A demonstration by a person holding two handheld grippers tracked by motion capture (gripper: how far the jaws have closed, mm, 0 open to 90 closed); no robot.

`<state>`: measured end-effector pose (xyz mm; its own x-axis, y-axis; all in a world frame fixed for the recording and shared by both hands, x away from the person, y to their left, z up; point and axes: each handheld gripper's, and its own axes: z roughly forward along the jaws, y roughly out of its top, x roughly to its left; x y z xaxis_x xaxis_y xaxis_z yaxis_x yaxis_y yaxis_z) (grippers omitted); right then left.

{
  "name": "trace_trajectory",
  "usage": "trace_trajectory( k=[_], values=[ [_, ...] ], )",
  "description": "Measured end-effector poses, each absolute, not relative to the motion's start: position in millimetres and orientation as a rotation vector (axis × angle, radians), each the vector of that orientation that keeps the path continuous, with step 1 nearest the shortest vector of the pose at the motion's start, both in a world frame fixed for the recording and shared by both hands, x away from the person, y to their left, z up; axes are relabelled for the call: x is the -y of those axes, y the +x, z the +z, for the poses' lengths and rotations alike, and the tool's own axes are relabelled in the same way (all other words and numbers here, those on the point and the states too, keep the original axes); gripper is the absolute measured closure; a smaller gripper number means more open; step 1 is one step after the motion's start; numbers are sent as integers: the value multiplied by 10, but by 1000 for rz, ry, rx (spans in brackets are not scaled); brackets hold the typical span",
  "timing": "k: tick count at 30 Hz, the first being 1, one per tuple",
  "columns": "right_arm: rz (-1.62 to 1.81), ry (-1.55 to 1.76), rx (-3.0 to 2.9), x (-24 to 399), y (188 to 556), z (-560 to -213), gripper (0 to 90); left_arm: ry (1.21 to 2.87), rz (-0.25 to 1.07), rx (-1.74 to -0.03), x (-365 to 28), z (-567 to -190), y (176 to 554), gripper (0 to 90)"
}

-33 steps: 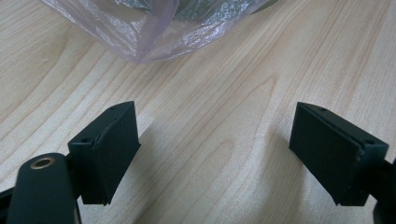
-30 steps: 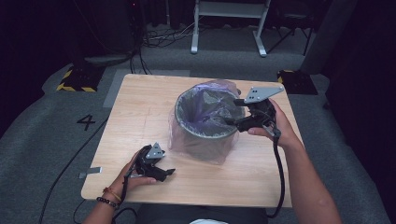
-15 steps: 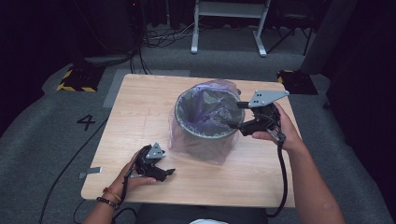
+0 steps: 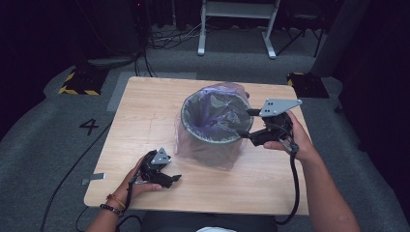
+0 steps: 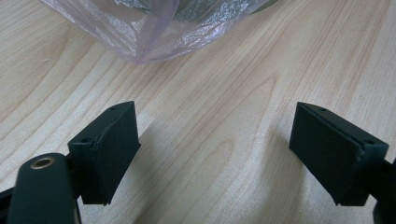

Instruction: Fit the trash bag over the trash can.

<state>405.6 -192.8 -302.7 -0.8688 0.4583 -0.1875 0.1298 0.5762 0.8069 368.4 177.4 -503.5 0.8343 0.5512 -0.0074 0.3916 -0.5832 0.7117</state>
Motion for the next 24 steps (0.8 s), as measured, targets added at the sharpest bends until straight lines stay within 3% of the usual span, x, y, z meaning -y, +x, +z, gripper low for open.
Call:
trace_trajectory(
  k=[24],
  values=[
    [1186,405,-2446,1950,3854,-3143,228,2265,278,-687,-1774,-5034,3682,155]
  ],
)
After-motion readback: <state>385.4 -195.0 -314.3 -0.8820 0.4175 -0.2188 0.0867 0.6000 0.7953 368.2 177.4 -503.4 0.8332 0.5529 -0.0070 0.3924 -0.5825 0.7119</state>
